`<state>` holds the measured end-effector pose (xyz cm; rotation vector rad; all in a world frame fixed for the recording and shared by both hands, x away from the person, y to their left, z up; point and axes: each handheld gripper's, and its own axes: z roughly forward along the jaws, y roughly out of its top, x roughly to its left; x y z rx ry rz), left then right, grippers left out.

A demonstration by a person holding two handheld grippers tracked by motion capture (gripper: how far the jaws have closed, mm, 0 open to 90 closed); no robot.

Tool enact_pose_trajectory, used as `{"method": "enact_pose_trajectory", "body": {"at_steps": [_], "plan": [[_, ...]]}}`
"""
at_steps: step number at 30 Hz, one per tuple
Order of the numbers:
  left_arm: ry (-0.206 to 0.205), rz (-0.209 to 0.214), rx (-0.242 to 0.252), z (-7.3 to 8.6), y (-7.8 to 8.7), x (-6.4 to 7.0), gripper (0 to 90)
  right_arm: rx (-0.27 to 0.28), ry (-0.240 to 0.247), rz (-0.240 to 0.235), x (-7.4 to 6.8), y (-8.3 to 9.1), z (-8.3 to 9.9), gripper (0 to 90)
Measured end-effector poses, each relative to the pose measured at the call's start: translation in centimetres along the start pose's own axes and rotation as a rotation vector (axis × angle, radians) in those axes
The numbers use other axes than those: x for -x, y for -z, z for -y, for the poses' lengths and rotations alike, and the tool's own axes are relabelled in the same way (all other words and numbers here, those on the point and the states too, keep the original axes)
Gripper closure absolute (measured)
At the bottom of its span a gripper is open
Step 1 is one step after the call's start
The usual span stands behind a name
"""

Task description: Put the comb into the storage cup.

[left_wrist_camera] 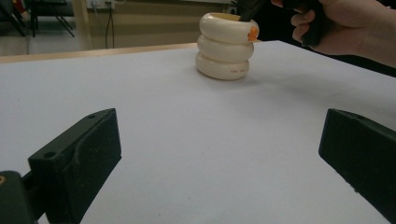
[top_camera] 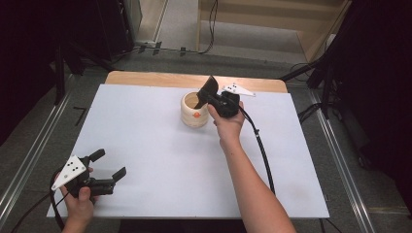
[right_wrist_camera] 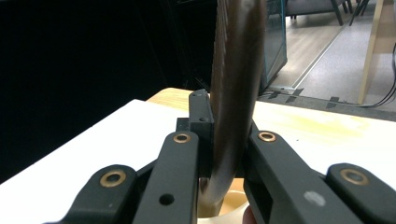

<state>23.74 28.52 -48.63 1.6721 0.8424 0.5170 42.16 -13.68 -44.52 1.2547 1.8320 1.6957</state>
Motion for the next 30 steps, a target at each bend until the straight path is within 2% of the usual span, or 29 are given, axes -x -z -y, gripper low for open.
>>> {"method": "enact_pose_trajectory", "body": {"at_steps": [5,8,13,20,23,27,30], "plan": [[0.000,0.001,-0.002,0.00,-0.01,0.03,0.0,0.000,-0.010,-0.005,-0.08,-0.30,0.35,83.7],[-0.001,0.001,-0.001,0.00,-0.03,0.01,0.0,0.001,0.014,0.001,-0.31,-0.37,0.35,83.6],[-0.001,0.000,-0.003,0.00,-0.04,0.05,0.0,-0.010,-0.006,0.012,-0.04,-0.26,0.33,82.4],[-0.002,0.001,-0.002,-0.01,-0.05,0.04,0.0,-0.074,0.016,0.048,0.38,-0.25,0.58,63.3],[-0.002,0.000,-0.003,0.00,-0.08,0.07,0.0,-0.085,0.027,0.069,0.28,-0.21,0.58,52.3],[-0.002,0.000,-0.002,0.00,-0.07,0.06,0.0,-0.107,0.037,0.073,0.09,0.19,0.29,37.9],[-0.005,0.001,-0.002,0.00,-0.07,0.09,0.0,-0.128,0.027,0.078,-0.04,0.57,0.03,22.3]]}}
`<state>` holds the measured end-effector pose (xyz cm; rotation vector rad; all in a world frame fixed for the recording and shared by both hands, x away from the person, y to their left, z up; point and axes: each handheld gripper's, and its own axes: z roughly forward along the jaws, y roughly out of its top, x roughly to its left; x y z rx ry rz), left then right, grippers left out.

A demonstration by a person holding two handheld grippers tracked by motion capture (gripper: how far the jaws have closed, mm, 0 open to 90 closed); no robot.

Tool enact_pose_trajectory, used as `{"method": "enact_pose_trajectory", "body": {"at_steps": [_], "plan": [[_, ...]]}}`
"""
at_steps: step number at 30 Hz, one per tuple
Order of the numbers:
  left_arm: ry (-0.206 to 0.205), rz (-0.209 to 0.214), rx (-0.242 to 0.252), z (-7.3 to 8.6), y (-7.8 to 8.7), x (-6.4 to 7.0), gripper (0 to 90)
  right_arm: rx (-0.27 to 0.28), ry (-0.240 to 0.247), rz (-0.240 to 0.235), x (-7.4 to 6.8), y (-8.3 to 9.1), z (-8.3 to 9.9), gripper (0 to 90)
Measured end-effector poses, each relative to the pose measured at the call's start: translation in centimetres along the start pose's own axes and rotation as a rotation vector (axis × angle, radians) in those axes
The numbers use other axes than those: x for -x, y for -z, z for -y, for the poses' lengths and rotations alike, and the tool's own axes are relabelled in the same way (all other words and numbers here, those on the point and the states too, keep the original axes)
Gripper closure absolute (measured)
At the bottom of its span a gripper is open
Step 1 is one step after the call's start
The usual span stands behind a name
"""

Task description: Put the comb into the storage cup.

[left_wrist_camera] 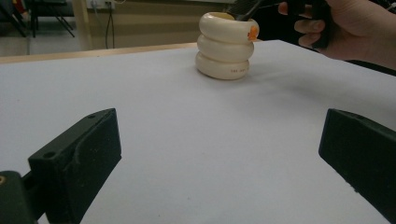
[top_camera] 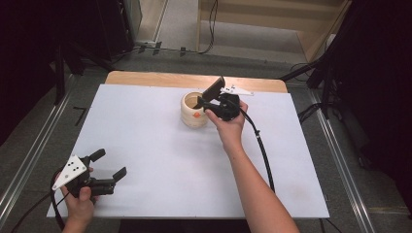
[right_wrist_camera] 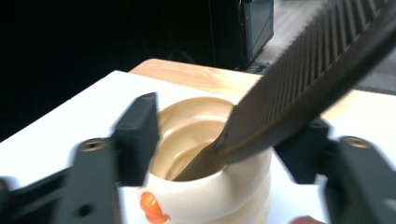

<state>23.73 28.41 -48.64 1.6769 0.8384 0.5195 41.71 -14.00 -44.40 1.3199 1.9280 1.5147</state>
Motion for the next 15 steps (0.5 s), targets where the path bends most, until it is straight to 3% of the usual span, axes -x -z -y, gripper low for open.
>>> {"method": "enact_pose_trajectory", "body": {"at_steps": [3,5,6,8,15], "plan": [[-0.001,0.000,0.000,0.0,0.0,0.0,0.0,0.008,0.008,-0.014,0.0,0.7,-0.1,9.5],[-0.001,0.000,0.001,0.0,0.0,0.0,0.0,0.023,0.015,-0.026,0.0,1.2,-0.1,7.2],[-0.001,0.000,0.001,0.0,0.0,0.0,0.0,0.023,0.019,-0.027,0.0,1.3,-0.1,0.7],[0.000,0.000,0.001,0.0,0.0,0.0,0.0,0.021,0.028,-0.044,0.1,1.7,0.0,0.0],[-0.004,-0.001,-0.002,0.0,0.0,0.0,0.0,0.022,0.069,-0.022,0.2,2.7,0.2,0.0]]}}
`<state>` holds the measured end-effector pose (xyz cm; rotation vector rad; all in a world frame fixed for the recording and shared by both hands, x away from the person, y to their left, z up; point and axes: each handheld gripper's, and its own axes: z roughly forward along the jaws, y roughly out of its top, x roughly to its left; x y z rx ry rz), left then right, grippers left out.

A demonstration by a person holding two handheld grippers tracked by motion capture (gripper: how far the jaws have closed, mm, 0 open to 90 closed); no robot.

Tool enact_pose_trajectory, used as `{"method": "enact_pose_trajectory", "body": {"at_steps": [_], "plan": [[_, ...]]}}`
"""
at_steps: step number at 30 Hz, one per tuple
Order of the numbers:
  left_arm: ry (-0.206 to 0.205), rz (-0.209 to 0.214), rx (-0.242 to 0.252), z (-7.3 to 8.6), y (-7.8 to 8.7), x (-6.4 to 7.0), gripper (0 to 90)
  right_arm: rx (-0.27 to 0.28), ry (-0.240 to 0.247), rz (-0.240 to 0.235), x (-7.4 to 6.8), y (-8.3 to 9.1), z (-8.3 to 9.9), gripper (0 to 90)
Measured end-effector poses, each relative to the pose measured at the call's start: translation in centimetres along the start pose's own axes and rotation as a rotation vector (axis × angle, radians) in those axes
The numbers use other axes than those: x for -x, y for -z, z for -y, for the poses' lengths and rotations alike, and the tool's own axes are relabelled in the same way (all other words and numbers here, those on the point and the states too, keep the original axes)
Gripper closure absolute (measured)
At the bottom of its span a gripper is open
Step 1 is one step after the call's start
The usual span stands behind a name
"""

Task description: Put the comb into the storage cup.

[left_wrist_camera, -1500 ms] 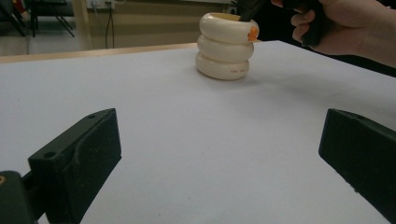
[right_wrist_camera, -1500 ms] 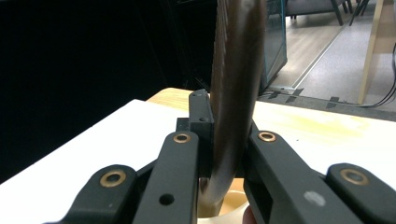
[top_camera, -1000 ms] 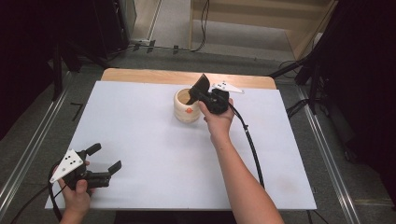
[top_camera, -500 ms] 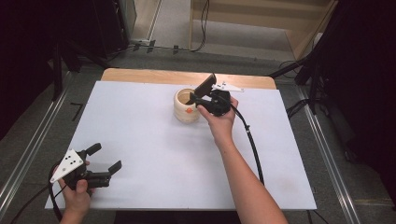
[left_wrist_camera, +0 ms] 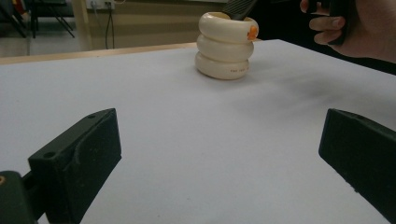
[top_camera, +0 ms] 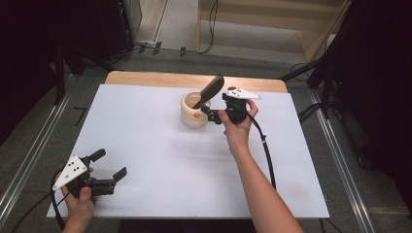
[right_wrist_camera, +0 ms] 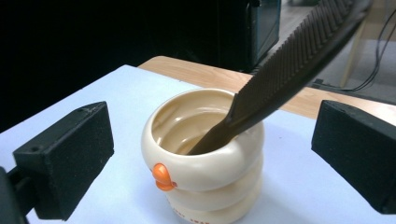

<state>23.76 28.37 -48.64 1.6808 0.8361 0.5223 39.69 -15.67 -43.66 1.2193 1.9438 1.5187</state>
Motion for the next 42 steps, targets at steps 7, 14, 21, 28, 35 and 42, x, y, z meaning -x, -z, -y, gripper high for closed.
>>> {"method": "enact_pose_trajectory", "body": {"at_steps": [7,14,21,28,35,42], "plan": [[0.001,-0.001,0.000,0.0,0.0,0.0,0.0,0.004,0.008,-0.007,0.2,1.0,0.4,0.0],[0.001,-0.002,-0.001,0.0,0.0,0.1,0.0,0.010,0.028,-0.008,0.3,2.2,0.8,0.0],[0.000,-0.004,-0.002,0.0,0.0,0.1,0.0,0.010,0.053,-0.008,0.2,3.2,1.2,0.0],[-0.004,-0.005,-0.004,0.0,-0.1,0.1,0.0,0.019,0.061,-0.017,0.4,4.1,1.9,0.0],[-0.007,-0.004,-0.005,0.0,-0.1,0.1,0.0,0.019,0.072,-0.012,0.5,5.2,2.7,0.0],[-0.008,-0.005,-0.007,0.0,-0.1,0.1,0.0,0.016,0.081,-0.006,0.9,6.2,3.7,0.0]]}}
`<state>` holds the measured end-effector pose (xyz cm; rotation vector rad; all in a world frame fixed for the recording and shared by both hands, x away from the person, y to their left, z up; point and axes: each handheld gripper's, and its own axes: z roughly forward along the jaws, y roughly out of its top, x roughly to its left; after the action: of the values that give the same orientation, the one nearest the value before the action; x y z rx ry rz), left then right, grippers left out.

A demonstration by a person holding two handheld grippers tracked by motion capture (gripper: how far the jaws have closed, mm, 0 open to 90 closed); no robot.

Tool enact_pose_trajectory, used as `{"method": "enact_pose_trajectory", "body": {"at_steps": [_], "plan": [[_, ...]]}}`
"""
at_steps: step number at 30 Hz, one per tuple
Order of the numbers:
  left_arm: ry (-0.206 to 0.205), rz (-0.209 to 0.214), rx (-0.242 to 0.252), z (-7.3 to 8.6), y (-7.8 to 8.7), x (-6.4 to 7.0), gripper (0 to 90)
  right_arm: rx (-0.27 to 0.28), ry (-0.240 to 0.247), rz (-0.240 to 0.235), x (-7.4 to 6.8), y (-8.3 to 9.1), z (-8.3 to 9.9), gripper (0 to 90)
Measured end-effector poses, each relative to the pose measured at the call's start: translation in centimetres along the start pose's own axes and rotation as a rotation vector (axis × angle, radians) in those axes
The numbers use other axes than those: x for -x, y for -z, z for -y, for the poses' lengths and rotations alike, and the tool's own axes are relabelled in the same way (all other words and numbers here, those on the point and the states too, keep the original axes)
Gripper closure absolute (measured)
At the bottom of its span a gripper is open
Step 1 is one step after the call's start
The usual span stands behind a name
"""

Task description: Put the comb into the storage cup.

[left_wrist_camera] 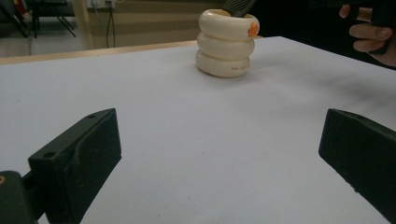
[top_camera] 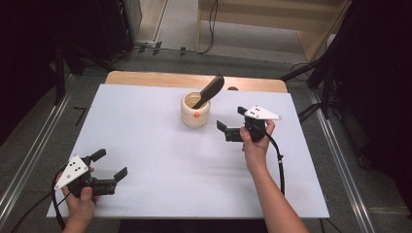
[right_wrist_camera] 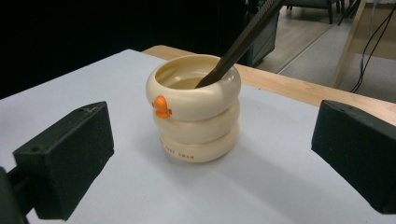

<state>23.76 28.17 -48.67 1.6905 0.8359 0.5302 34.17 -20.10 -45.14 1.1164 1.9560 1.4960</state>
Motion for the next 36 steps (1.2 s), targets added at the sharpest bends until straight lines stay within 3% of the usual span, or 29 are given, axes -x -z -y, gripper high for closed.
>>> {"method": "enact_pose_trajectory", "body": {"at_steps": [9,36], "plan": [[0.001,-0.001,0.002,0.0,0.1,0.0,0.0,-0.013,0.032,0.007,0.2,1.4,1.3,0.0],[-0.009,-0.006,-0.005,0.0,-0.1,0.0,0.0,-0.008,0.051,0.020,0.8,6.3,3.8,0.0]]}}
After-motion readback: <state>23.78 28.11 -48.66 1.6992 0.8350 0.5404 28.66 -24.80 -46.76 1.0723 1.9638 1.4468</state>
